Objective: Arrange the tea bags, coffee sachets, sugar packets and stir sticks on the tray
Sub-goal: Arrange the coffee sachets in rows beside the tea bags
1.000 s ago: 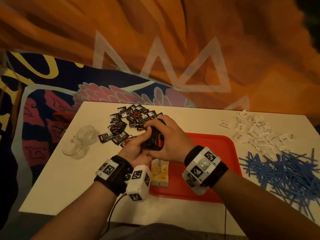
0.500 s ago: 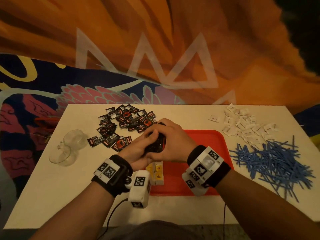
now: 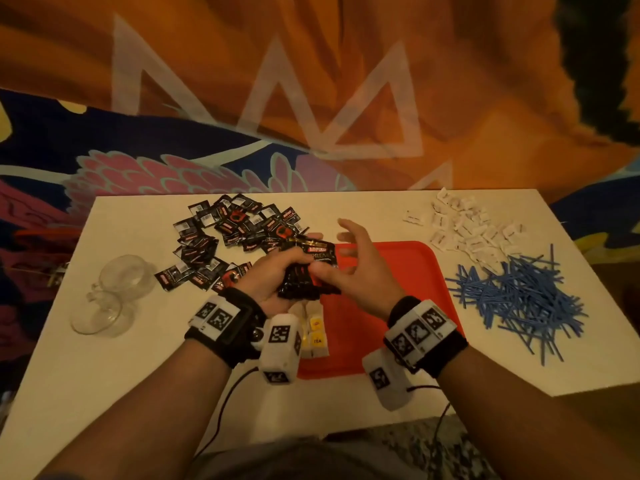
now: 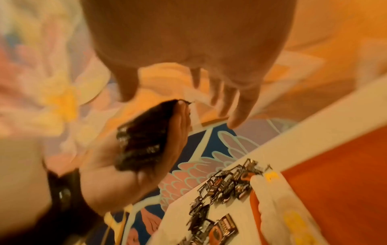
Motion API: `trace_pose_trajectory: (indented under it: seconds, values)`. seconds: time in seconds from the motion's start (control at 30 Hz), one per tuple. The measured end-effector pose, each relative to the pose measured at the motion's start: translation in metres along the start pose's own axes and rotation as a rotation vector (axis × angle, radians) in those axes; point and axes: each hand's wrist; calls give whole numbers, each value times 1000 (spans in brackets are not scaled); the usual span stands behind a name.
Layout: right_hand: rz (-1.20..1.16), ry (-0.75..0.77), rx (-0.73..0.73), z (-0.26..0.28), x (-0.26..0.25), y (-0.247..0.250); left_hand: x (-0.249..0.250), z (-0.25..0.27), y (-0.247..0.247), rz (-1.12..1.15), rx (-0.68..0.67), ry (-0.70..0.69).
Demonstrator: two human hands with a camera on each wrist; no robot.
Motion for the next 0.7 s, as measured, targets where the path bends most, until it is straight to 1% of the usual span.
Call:
trace_pose_trajectory:
  seconds: [0.03,0.1,0.17,0.23,0.33,0.43,0.53,0.6,0.63,0.7]
  values:
    - [-96,-101,35,-1,4,0,-1,-4,2,-28,31,-38]
    - [-242,-241,21,-1,13,-2,-4,-11,6,-130,101,-104]
    - [-382,-267,20,0,20,-6,-9,-19,10,-238,154,-152]
    - [-461,-257,61,-1,24,-8,-13,-25,13,-331,215,-204]
    - [-397,-251,63,-10,34,-6,-16,-34,13,-345,289,-252]
    - [-319,-245,-4,-20,49,1,-16,-41,8,-290,325,-219]
    - [-305,-244,-111,-29,66,15,-19,-51,5,-175,351,-83]
    - [-252,-234,-160,-36,74,24,-24,-55,2,-102,387,13]
    - [-218,-234,-174,-40,80,27,-26,-56,0,-79,423,27]
    - [-166,-251,-183,-51,95,30,-29,-61,7,-14,517,-21]
Point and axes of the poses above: each hand's wrist, its own z-axis away from the middle knuckle, its own y-axis out of the back of the hand, x = y × z, and after that the axes turned 5 degrees about -x, right-handed
